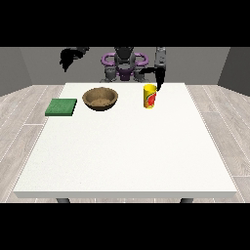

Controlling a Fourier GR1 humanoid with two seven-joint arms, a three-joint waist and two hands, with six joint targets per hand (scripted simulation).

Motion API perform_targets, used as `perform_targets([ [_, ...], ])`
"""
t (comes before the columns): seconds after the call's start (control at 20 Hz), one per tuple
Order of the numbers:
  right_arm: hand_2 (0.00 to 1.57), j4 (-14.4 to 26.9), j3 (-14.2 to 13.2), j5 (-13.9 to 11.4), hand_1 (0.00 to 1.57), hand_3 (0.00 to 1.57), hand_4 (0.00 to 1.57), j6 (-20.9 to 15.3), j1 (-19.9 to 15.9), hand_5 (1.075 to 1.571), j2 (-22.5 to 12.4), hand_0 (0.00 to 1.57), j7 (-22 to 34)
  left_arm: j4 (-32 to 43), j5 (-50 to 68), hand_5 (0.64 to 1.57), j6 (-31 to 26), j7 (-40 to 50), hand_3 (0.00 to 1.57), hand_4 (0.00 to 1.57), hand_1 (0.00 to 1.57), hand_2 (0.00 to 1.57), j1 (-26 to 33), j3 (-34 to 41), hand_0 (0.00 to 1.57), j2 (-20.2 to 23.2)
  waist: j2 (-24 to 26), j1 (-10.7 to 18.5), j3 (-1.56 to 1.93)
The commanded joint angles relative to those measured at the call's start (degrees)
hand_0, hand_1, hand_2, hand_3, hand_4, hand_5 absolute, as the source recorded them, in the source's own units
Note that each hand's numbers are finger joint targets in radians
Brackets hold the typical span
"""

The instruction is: Pick the cup and pour the ball into the bowl, then pick the bowl and place it on the pad

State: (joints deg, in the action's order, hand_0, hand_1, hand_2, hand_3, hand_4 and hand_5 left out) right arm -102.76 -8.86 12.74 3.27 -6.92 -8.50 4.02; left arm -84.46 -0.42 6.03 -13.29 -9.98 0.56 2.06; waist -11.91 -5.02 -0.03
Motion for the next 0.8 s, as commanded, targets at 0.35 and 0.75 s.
perform_targets([
  [0.35,0.0,11.2,-4.6,2.3,0.0,0.0,0.67,6.5,1.4,1.562,-2.9,0.0,-6.0,24.0,0.4,1.432,-3.6,-13.1,0.0,0.16,0.0,0.0,-5.9,4.4,0.0,1.5,3.3,-0.2,0.02],
  [0.75,0.0,15.8,-7.5,4.7,0.0,0.0,0.67,9.8,-0.6,1.564,-5.9,0.0,-7.7,36.5,0.6,1.464,-3.2,-20.7,0.0,0.36,0.0,0.0,-9.4,6.8,0.0,1.1,2.3,-1.6,0.01],
])
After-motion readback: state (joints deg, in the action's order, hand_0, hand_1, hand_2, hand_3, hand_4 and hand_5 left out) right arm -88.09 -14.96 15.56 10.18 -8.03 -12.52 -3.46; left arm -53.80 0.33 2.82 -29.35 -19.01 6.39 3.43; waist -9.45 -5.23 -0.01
